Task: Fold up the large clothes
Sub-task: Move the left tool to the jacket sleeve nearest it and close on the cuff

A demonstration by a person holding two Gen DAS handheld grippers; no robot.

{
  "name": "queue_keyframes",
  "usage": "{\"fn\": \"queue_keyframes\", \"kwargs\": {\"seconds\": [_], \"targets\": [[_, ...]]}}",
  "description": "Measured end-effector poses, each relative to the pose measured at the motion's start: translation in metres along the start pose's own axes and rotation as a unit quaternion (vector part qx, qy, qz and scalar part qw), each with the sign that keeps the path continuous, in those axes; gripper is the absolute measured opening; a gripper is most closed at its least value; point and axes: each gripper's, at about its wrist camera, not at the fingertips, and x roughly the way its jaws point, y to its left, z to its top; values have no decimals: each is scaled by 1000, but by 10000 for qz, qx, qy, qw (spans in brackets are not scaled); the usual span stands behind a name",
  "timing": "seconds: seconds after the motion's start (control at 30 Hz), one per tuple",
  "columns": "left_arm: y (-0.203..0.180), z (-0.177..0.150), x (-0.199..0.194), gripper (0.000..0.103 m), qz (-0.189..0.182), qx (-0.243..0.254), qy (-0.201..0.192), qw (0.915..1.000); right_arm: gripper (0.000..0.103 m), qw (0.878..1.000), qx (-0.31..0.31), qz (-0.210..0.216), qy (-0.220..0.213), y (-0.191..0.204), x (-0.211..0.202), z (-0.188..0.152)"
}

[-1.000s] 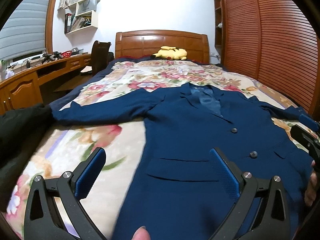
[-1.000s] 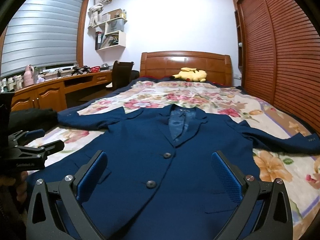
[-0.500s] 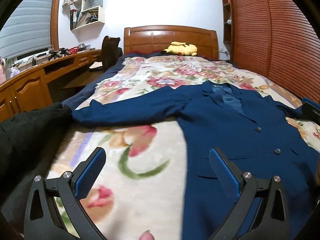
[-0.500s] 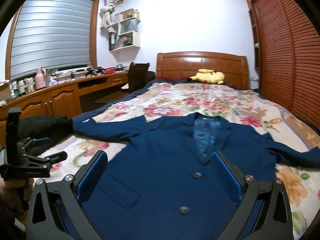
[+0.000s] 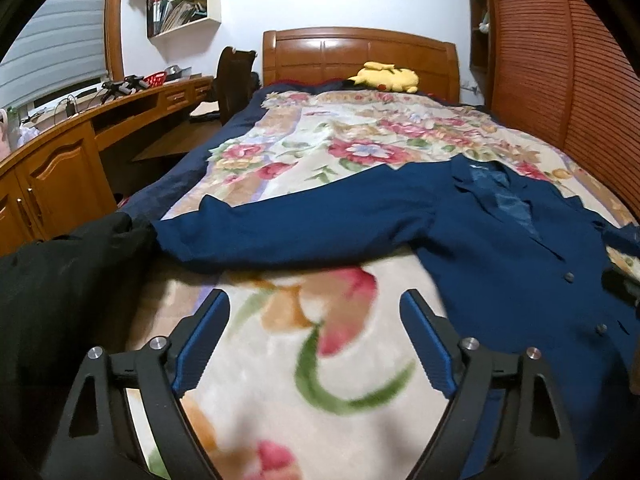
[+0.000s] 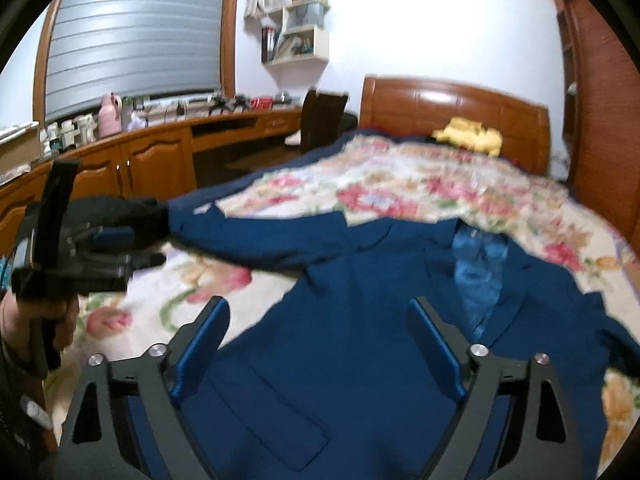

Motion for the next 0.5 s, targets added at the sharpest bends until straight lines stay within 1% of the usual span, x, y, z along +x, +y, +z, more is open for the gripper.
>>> {"fn": "queue_keyframes", "kwargs": {"seconds": [0.07, 0.2, 0.37, 0.47, 0.5], "targets": [[6, 5, 11, 84, 44, -30, 86, 9999, 83, 9998, 92, 83, 171, -12, 14, -5], [24, 17, 42, 78, 168, -177, 311, 9992, 82, 9990, 111, 149, 401, -25, 31, -13], [49, 26, 75, 77, 322, -578, 533, 9964, 82, 9979, 109, 208, 596, -39, 40, -21], [60, 31, 93, 77, 452, -720, 660, 9942, 82, 9975, 135, 224, 655, -49, 49, -19], [63, 32, 99, 77, 505, -756, 709, 9933, 82, 9975, 130, 224, 659, -43, 51, -17]]}}
